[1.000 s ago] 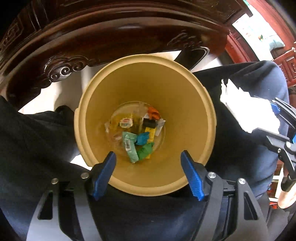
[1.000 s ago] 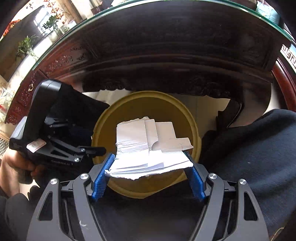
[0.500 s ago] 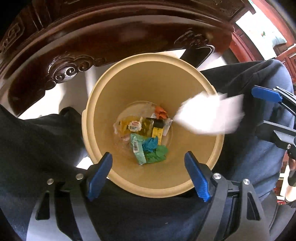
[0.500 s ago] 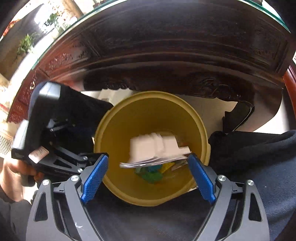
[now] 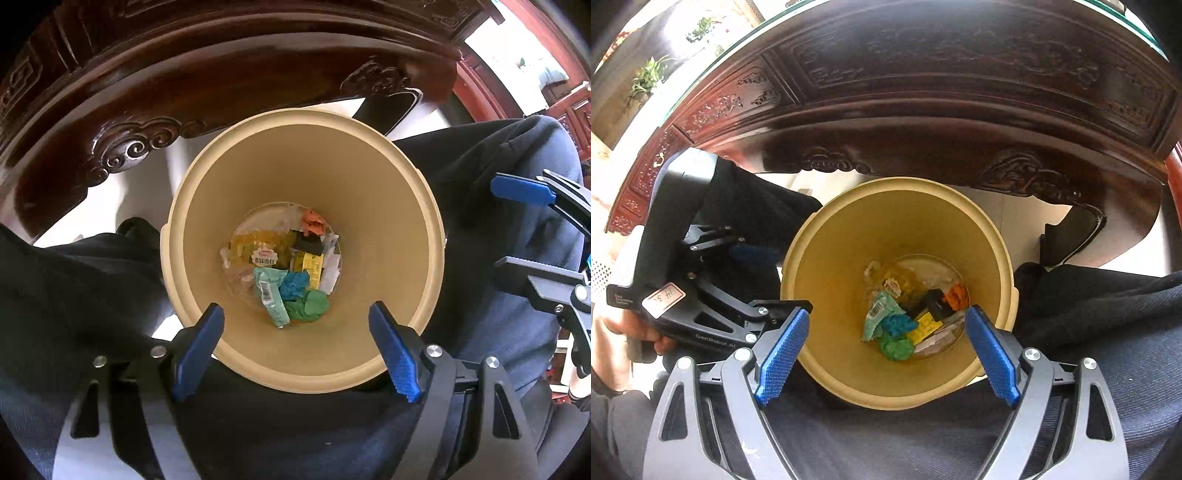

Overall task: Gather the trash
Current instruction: 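Raise both tools back toward the table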

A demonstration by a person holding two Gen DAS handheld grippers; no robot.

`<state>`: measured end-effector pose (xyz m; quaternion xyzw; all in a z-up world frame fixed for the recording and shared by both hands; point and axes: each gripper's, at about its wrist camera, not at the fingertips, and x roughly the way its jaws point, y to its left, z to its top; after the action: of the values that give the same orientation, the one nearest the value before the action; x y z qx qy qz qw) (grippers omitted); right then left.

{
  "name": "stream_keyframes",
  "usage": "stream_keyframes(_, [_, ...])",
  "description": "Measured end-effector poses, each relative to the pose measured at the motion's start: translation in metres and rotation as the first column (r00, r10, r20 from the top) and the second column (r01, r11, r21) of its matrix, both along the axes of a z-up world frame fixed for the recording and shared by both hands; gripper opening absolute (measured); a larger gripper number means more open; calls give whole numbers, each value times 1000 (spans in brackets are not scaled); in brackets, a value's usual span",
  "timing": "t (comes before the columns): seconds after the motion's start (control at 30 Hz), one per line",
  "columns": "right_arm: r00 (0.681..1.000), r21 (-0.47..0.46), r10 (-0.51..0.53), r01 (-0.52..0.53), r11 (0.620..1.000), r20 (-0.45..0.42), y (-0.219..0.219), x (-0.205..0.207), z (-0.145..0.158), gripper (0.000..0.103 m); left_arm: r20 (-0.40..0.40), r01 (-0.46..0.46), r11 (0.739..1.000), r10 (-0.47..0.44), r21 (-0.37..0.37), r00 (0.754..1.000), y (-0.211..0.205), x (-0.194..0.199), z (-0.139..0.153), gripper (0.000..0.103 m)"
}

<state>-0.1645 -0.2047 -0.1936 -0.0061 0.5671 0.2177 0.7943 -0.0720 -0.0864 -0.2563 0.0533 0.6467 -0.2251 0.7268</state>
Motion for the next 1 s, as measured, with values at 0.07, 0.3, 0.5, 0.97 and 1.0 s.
stream_keyframes(0.07, [1000, 1, 1, -1, 1000, 4, 0, 0, 0, 84, 5, -3, 1000, 3, -2, 1000, -1, 1, 2, 80])
stream_keyframes(0.3, [999, 22, -7, 6, 1000, 36, -4, 6, 10, 84, 42, -16, 1000, 17, -17, 999, -3, 8, 19, 80])
stream_keyframes(0.5, [992, 37, -10, 5, 999, 125, -9, 25, 43, 84, 161, -20, 999, 26, -42, 987, -3, 32, 70, 81])
stream_keyframes(0.97, [910, 80, -99, 72, 994, 402, -30, 142, 167, 94, 28, -182, 962, 191, -204, 981, 2, 163, 180, 99])
stream_keyframes(1.0, [906, 90, -102, 71, 993, 411, -31, 150, 174, 94, -31, -194, 952, 192, -235, 981, 2, 170, 180, 99])
